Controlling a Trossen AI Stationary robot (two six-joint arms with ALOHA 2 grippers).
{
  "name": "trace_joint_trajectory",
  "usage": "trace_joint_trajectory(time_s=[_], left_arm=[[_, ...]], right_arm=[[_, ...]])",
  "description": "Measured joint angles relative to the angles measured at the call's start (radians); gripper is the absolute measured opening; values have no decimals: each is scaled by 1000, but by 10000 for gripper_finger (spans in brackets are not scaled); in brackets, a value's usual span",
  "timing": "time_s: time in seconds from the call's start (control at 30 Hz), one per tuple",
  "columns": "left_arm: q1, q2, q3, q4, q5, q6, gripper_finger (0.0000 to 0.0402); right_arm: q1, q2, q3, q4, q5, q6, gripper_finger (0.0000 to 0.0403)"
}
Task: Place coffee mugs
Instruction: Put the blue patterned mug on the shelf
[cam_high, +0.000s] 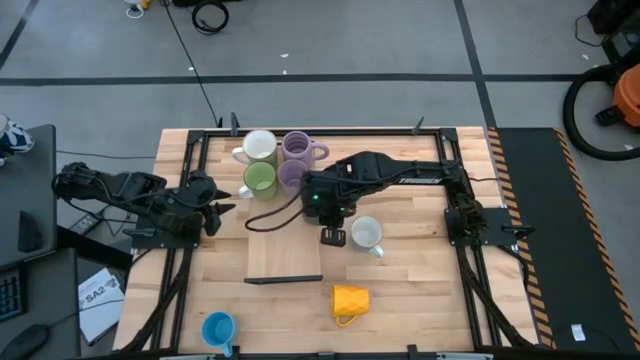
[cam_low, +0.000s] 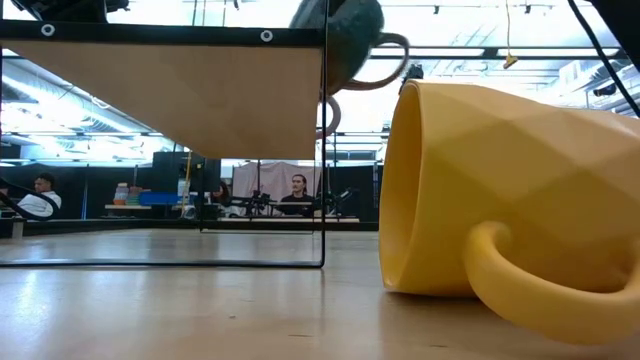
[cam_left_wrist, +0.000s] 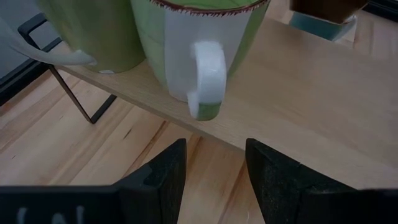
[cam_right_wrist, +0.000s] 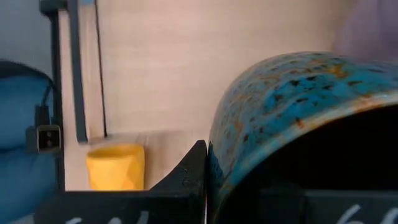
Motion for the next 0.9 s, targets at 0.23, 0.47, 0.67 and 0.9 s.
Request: trace_joint_trajectory(time_s=[0.23,0.47,0.67,0.9], left_arm=[[0,0,0,0,0,-1,172],[0,0,0,1,0,-1,172],[0,0,0,1,0,-1,172],[0,0,0,0,0,-1,172]], right_arm=[[0,0,0,46,7,-46,44],[0,-1,-5,59,46,-73,44],[0,-3,-35,88,23,-74,44],[0,-2,-44,103,18,-74,44]])
